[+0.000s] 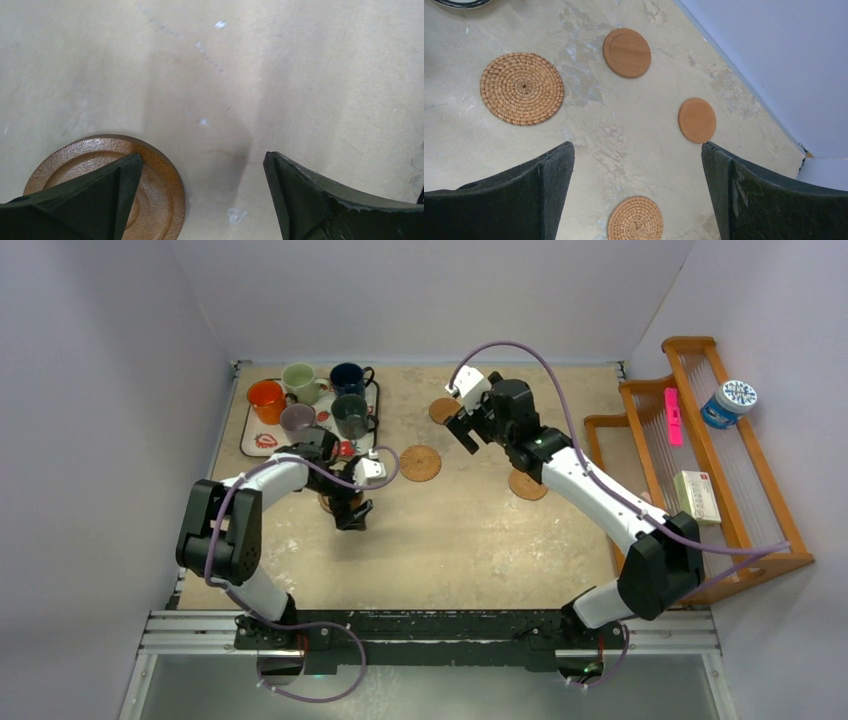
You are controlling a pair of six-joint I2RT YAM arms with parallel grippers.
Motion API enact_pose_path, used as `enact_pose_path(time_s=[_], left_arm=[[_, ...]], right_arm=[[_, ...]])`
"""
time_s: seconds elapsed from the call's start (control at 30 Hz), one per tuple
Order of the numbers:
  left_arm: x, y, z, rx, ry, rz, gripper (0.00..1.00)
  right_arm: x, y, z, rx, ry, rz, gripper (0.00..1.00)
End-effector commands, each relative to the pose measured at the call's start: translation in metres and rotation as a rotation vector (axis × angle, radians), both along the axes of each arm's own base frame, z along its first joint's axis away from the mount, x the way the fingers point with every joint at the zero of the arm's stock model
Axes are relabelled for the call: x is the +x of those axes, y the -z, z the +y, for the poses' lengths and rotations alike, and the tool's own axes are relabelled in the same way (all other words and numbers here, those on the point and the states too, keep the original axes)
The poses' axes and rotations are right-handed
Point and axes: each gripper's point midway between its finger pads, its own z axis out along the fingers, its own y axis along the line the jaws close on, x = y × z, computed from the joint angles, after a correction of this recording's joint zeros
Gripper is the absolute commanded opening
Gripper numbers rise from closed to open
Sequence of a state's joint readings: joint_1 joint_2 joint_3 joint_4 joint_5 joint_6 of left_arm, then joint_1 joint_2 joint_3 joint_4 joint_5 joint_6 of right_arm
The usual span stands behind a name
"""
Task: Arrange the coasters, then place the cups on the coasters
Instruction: Move the coaster to the center of the board.
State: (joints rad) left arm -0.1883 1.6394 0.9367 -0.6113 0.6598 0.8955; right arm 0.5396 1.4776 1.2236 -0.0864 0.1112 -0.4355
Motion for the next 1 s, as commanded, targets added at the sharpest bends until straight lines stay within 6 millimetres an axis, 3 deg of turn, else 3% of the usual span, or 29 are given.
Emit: enact_pose_path(time_s=[0.0,0.33,0.63,0.97], left_arm=[[-0.044,0.009,-0.025,-0.001,0.129,0.137,1.00],[-0.075,0.009,-0.086,0.028,0.330,0.191,1.00],[-0.104,0.004,-0.139,0.032,0.502,0.202,1.00],[-0.137,0.015,-0.201,0.061,0.679,0.235,1.00]], right_arm=[[-0.002,-0.024,-0.010,0.073,0.013,-0.035,0.99],[0.005,-0.028,-0.044,0.121,0.085,-0.035,0.99],[0.013,-0.025,-0.095,0.161,0.200,-0.040,0.99],[0.024,-0.002,-0.153,0.200,0.334,0.007,0.99]])
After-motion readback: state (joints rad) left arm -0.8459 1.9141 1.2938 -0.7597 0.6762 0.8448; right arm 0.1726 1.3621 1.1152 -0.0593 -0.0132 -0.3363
